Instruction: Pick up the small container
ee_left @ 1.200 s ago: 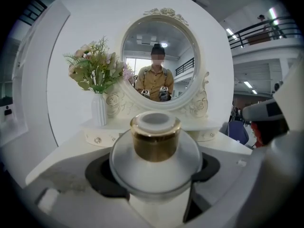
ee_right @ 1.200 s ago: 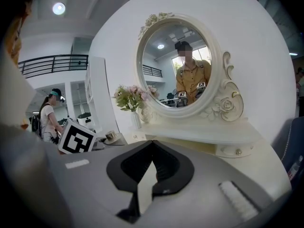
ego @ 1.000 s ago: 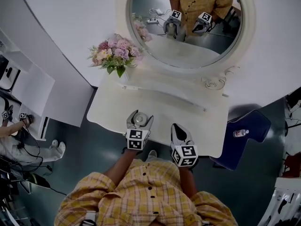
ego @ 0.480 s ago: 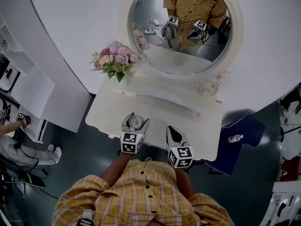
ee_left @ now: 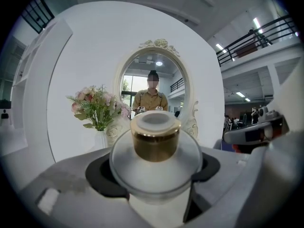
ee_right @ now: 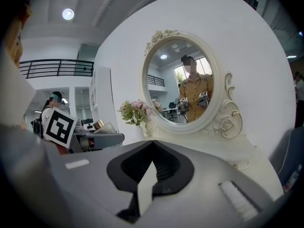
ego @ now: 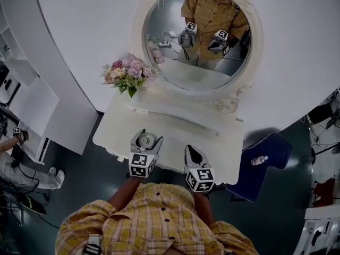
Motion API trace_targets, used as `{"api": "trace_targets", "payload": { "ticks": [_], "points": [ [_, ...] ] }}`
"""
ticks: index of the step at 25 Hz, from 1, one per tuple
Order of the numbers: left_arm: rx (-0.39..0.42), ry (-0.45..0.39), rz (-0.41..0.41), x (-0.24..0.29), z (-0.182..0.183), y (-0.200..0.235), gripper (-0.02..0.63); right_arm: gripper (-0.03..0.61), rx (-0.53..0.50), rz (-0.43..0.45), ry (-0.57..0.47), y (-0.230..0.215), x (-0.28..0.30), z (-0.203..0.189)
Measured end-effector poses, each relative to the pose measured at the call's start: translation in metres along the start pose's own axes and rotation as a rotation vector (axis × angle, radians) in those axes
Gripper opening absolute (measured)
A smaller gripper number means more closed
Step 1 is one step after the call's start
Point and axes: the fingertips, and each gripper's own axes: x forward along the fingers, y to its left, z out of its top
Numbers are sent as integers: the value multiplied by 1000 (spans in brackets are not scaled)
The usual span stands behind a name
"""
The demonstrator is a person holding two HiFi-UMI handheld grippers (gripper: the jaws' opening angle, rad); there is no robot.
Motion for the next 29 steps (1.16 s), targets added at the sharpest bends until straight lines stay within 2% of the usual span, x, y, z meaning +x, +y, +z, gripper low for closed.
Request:
{"api": "trace_targets", "payload": {
  "ticks": [7,29],
  "points": [
    [19,-19,0,-7,13,-3,336,2,-9,9,1,1,1,1],
    [24,-25,-16,-25,9,-5,336,2,-3,17,-27,17,-3,2]
  ]
}}
